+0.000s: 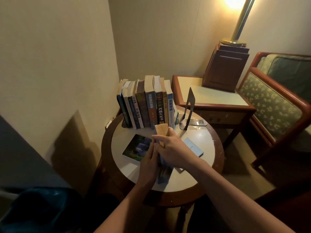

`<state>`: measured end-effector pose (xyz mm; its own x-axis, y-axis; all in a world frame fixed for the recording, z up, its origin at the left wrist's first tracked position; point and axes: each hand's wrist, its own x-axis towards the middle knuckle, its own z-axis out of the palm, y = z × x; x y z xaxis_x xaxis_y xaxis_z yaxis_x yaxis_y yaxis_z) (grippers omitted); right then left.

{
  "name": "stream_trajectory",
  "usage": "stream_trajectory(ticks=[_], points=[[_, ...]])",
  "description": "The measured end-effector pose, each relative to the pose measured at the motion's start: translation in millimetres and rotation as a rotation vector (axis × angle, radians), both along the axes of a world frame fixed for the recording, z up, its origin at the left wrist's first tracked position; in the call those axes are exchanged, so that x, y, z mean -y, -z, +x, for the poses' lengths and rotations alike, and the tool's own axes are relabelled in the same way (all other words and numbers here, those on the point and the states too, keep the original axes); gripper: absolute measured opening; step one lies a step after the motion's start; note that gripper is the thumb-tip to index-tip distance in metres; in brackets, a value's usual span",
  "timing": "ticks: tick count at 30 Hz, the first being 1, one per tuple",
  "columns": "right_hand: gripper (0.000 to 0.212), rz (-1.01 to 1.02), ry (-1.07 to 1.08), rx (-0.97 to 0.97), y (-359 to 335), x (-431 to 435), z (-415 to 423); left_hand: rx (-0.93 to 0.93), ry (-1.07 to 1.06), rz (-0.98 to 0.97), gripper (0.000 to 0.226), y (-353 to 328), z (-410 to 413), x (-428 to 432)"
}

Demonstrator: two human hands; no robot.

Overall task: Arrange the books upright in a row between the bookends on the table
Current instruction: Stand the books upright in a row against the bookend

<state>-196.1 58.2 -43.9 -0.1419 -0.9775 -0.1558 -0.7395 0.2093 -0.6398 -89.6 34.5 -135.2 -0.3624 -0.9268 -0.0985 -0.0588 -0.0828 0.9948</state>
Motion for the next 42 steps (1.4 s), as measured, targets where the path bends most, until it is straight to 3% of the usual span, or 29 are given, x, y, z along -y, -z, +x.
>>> stream_trajectory(ticks=[3,7,13,17,20,25,30,36,42], points=[[0.033,-0.001,-0.013,-0.086,-1,-3,4,0.055,0.021,-0.029,0.028,9,1,1],[0.031,0.039,-0.001,-0.176,0,-4,5,0.218,0.106,-0.198,0.048,6,5,-2],[0.025,0.003,0.060,-0.258,1,1,-4,0.095,0.128,-0.049,0.041,5,1,4],[0.030,-0.032,0.095,-0.186,4,-7,-23,0.134,0.231,-0.036,0.031,4,4,17],[0.036,-0.079,0.143,-0.173,12,-12,-40,0.285,0.275,-0.115,0.040,9,6,35],[0.038,-0.168,0.233,-0.195,8,-16,-75,0.800,0.179,-0.393,0.056,39,7,78],[0.037,-0.323,0.309,-0.357,-10,-2,-110,1.193,0.316,-0.410,0.072,75,15,113],[0.040,-0.416,0.292,-0.509,-29,47,-131,1.210,0.209,-0.569,0.069,98,17,120],[0.042,-0.342,0.243,-0.543,-28,116,-135,1.219,0.221,-0.627,0.067,101,12,146]])
